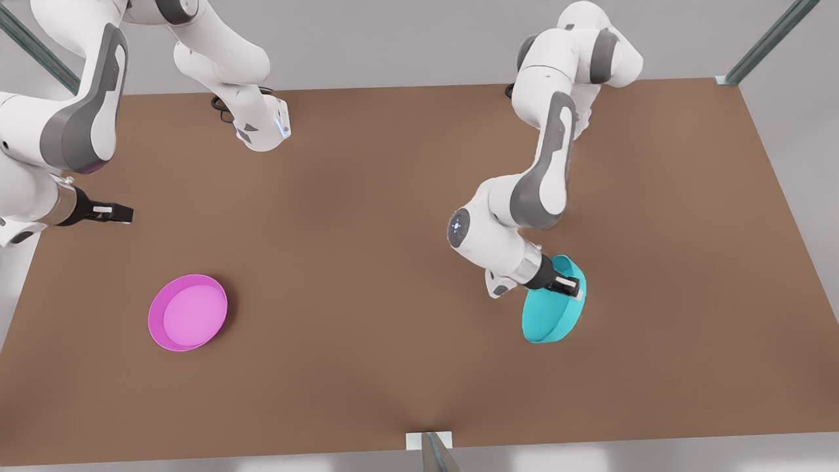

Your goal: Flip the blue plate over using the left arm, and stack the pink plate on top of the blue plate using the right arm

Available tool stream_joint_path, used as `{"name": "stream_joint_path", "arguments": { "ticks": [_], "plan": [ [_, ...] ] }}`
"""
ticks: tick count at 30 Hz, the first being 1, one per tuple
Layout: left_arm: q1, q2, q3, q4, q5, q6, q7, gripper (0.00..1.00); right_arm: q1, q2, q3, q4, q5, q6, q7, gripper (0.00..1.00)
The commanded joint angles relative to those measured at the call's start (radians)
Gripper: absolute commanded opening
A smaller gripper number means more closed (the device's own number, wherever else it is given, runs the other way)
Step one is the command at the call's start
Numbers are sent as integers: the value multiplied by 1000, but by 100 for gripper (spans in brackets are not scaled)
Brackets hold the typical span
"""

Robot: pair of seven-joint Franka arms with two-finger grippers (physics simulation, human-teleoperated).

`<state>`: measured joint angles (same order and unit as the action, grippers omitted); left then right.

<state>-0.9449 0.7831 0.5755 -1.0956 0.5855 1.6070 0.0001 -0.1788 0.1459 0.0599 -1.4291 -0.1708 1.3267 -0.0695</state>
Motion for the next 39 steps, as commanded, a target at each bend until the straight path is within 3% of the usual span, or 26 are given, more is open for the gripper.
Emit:
{"name": "stream_joint_path", "arguments": {
  "ticks": [1,7,10,14,21,37,39],
  "plan": [
    [-58,16,7,-3,40,-48,-825,21,1,0,0,-1,1,-3,-13,100],
    [-258,131,-3,-9,267,-62,-1282,21,1,6,-5,-1,1,-1,-13,100],
    [-265,130,-128,-133,543,-111,-1502,21,1,7,-11,-1,2,-1,-13,100],
    [-298,185,-148,-132,694,-197,-1542,21,-1,15,-11,1,2,-1,-13,100],
    [-322,314,-198,-109,792,-220,-1821,21,-1,23,-19,1,5,2,-12,100],
    [-319,452,-275,-87,777,-220,-1842,21,-1,43,-38,1,27,6,-16,100],
    [-321,453,-281,-81,745,-222,-1842,49,-1,52,-40,4,30,6,-16,100]
  ]
}}
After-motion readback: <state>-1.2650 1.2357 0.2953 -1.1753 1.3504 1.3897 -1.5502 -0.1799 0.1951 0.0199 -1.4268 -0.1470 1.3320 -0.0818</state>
